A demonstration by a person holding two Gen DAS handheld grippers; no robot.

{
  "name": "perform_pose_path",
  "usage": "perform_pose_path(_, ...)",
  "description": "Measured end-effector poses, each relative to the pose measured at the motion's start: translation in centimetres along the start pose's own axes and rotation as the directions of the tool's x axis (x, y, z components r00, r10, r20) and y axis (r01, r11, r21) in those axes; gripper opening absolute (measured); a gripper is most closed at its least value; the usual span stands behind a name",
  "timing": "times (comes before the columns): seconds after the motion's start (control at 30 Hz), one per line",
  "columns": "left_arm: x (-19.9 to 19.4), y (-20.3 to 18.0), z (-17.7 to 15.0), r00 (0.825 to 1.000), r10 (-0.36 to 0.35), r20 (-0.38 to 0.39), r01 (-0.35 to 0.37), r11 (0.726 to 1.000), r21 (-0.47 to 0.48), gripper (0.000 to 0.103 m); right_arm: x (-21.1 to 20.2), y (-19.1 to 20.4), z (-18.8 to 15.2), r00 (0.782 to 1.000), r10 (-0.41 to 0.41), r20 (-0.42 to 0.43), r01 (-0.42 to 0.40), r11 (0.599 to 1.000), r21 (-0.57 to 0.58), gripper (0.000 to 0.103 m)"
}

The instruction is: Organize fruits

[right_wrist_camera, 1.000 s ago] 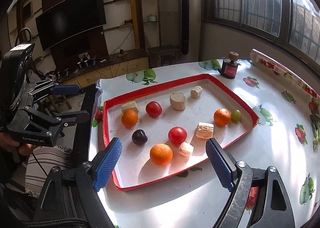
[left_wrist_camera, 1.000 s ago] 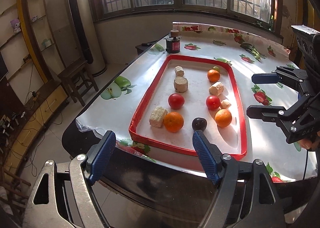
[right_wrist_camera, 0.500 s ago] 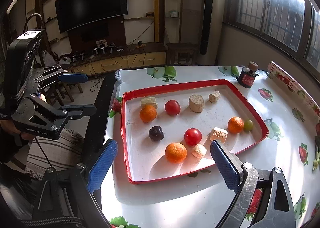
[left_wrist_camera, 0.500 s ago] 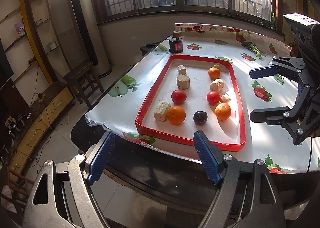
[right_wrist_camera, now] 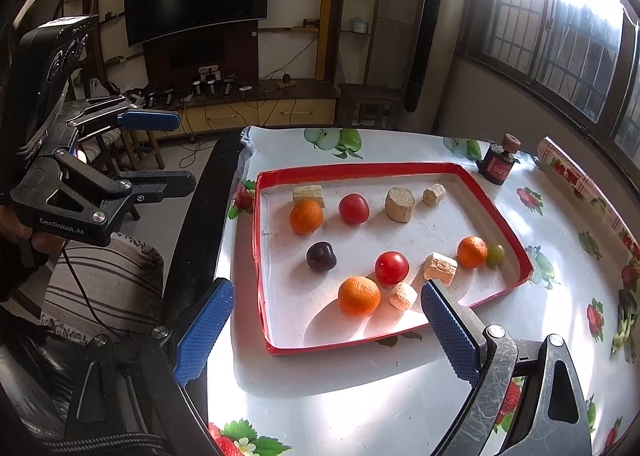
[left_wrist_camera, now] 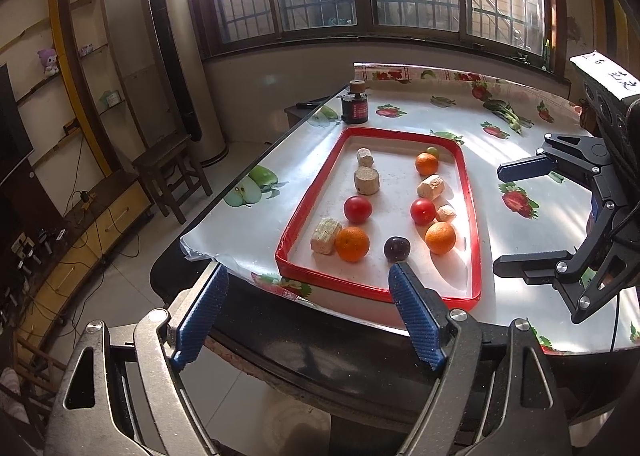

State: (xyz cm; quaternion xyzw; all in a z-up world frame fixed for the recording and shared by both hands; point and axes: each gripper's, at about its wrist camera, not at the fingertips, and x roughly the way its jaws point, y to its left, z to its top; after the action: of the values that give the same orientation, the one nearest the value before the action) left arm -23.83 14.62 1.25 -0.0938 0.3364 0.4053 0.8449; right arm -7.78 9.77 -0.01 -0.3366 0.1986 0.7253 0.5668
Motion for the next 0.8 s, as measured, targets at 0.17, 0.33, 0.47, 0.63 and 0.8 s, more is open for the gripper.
perform_pose_path(0.17, -0.6, 0.0, -0.1, 1.0, -0.002, 0.028, 0.002, 1.0, -0.004, 0.083, 0.0, 0.2, -0.1, 1.0, -0.013, -0.008, 0.013, 1.0, -0.007, 0.095)
perform_pose_path(0.33, -0.8, 0.2, -0.1, 0.999, 0.011, 0.045, -0.01, 1.0, -0.005, 0.083, -0.1, 0.3, -0.1, 1.0, -0.011, -0.007, 0.011, 1.0, -0.005, 0.095)
perform_pose_path(0.47, -1.0, 0.4, -0.1, 0.999, 0.017, 0.05, -0.017, 1.0, -0.008, 0.083, -0.3, 0.5, 0.0, 1.0, -0.009, -0.001, 0.009, 1.0, -0.01, 0.095)
perform_pose_path(0.63, -1.1, 0.4, -0.1, 0.998, 0.019, 0.054, -0.019, 1.0, -0.008, 0.083, -0.2, 0.7, 0.2, 1.0, -0.006, -0.001, 0.006, 1.0, -0.016, 0.095)
perform_pose_path(0.8, -1.1, 0.3, 0.0, 0.998, 0.022, 0.057, -0.021, 1.0, -0.003, 0.083, -0.3, 1.1, 0.4, 1.0, 0.001, 0.003, 0.0, 1.0, -0.025, 0.095)
